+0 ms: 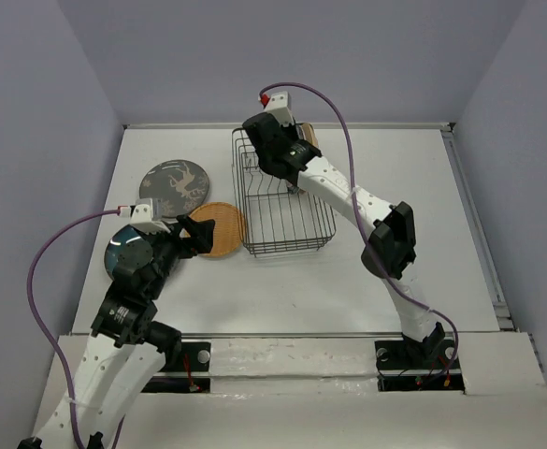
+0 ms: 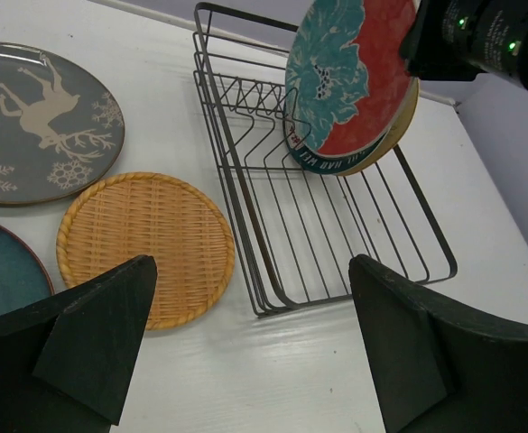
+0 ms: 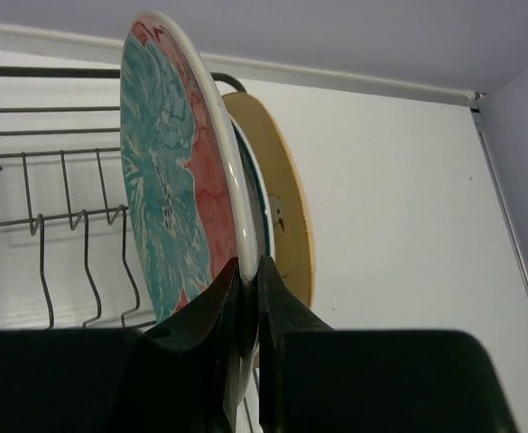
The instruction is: Load the plates into the dish rack
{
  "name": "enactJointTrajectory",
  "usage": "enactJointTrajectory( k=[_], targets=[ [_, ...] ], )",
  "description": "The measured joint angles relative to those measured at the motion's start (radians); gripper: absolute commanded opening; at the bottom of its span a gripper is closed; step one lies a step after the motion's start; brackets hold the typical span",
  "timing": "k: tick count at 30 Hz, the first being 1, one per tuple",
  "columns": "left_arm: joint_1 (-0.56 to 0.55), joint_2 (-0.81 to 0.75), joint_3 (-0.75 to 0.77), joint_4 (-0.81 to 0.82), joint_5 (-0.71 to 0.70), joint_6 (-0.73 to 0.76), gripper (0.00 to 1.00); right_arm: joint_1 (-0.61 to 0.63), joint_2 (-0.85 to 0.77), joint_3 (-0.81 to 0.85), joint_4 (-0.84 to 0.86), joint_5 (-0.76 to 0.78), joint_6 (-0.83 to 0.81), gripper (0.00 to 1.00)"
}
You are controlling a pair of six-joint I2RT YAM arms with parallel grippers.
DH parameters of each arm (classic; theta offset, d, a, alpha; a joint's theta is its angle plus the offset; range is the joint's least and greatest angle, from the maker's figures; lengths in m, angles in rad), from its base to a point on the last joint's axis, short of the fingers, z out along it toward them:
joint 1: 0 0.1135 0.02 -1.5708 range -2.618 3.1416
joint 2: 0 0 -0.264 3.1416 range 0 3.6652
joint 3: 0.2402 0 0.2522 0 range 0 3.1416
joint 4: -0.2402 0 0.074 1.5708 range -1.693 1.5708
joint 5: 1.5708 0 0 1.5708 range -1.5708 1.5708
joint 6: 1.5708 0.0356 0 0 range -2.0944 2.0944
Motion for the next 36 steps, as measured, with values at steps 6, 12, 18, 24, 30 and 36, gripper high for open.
enactJointTrajectory(
  k=[6, 12, 18, 24, 30, 36],
  targets=[
    [0.000, 0.026, 0.000, -0.005, -0.004, 0.000, 0.99, 0.001, 0.023, -0.065, 0.026, -0.045, 0.050, 0.07],
    [0.000, 0.074, 0.000, -0.011, -0.011, -0.011, 0.99, 0.002, 0.023, -0.121, 0.068, -0.053, 0.116, 0.51],
    [0.000, 0.124, 0.000, -0.016, 0.008, -0.055, 0.97, -0.002, -0.012, -0.182, 0.098, -0.098, 0.141, 0.84],
    [0.019, 0.212, -0.008, -0.031, 0.009, -0.154, 0.92, 0.003, -0.182, -0.298, 0.118, -0.266, 0.110, 0.86],
    [0.059, 0.249, -0.117, -0.017, 0.008, -0.295, 0.90, 0.001, -0.497, -0.507, 0.217, -0.509, 0.097, 0.86],
    [0.068, 0.258, -0.224, 0.023, -0.045, -0.407, 0.87, 0.001, -0.776, -0.756, 0.341, -0.696, 0.090, 0.86]
  ],
)
